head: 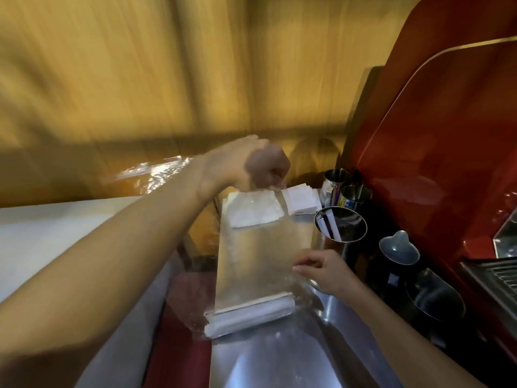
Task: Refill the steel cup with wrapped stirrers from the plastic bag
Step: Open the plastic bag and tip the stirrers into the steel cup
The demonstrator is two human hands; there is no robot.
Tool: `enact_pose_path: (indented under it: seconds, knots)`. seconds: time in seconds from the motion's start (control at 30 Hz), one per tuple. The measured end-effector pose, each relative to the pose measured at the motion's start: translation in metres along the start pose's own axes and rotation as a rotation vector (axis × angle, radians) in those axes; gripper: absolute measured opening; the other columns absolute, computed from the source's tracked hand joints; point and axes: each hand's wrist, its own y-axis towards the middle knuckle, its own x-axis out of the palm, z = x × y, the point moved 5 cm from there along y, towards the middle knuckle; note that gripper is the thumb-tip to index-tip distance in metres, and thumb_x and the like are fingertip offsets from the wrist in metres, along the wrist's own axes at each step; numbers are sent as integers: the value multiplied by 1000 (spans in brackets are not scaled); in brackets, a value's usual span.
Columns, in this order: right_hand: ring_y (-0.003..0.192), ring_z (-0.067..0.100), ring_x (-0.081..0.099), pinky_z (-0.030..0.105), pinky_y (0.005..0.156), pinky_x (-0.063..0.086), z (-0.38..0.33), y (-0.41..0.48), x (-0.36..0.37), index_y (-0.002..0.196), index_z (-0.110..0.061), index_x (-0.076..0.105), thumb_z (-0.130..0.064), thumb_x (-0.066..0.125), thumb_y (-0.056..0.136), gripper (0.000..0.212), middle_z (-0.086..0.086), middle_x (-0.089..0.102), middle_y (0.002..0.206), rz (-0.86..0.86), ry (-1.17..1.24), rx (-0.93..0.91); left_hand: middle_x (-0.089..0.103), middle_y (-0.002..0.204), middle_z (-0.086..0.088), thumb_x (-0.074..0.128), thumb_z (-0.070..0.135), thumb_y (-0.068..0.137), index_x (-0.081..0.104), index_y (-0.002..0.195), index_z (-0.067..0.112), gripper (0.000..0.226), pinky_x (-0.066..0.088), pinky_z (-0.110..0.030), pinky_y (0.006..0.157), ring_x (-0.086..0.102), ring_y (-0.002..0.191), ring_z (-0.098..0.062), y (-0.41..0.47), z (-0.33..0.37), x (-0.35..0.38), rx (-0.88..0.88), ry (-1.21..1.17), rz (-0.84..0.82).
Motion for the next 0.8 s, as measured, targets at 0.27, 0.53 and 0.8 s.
enact_pose_path:
  seconds: [0.27,0.53,0.8]
  knots:
    - [36,-2,50,11,38,38,13,-2,-4,60,-23,69,-5,66,81,27,-11,58,41,126,240,66,55,58,16,59,7,87,60,68,11,20,37,-19,48,50,52,13,-17,-23,-39,-225,-243,47]
    - [62,-5,58,9,59,45,-61,-10,-50,76,-21,71,-12,70,77,9,-10,66,67,245,-55,-235,61,53,11,65,29,83,63,64,17,23,38,-18,49,47,47,-2,-61,-70,-65,-366,-355,249]
    - [66,9,60,24,65,46,-100,-8,-73,76,-12,74,-19,70,77,8,0,69,68,224,-340,-269,68,73,-15,63,5,85,67,74,0,13,45,-29,69,59,67,-12,-99,-101,1,-492,-400,57]
